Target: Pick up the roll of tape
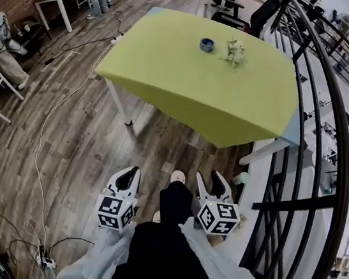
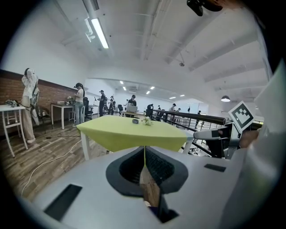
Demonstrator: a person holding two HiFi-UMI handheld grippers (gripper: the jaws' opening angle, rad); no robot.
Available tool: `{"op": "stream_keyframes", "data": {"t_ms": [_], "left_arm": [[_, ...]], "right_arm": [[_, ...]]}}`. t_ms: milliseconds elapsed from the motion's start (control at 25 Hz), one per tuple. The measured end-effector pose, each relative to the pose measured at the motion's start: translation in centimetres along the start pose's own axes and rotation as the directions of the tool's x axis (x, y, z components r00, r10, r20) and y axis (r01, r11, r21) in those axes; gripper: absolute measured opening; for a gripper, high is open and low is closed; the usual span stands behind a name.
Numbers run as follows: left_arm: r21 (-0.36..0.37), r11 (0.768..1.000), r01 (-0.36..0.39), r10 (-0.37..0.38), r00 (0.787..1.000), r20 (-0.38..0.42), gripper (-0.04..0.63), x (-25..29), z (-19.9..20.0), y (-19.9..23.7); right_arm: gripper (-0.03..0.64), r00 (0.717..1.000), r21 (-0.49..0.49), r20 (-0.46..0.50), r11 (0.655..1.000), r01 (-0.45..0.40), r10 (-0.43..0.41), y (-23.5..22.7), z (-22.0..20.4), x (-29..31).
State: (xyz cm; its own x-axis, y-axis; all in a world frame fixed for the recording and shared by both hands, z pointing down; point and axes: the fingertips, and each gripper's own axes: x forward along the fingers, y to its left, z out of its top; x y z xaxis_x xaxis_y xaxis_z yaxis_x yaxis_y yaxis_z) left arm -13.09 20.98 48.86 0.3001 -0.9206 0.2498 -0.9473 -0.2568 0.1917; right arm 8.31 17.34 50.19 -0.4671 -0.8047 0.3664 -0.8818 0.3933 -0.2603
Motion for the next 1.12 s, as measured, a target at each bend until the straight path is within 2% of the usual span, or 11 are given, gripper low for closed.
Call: {"op": "stream_keyframes", "data": {"t_ms": [160,400,1120], "left_arm": [[-0.029,0.999,-0.036,0.036,0.999,0.009,0.023,2.3,0.7,1.7],[0.013,1.0,-0.023,0.023,0.999,0.037,0.023,8.0,3.9,2.1],[0.002,0.999,-0.048,0.047,0.997,0.061,0.023,20.5,8.8,5.4]], "right_arm": [[0.219,1.0,-0.01,-0.008,1.0,-0.03,0.03,-0.7,1.2,3.0],[0.219,0.999,-0.021,0.009,0.999,-0.047,0.047,-3.1,4.9,7.7],[0.219,0.997,-0.024,0.005,0.996,-0.082,0.082,-8.4,12.0,18.7]]}}
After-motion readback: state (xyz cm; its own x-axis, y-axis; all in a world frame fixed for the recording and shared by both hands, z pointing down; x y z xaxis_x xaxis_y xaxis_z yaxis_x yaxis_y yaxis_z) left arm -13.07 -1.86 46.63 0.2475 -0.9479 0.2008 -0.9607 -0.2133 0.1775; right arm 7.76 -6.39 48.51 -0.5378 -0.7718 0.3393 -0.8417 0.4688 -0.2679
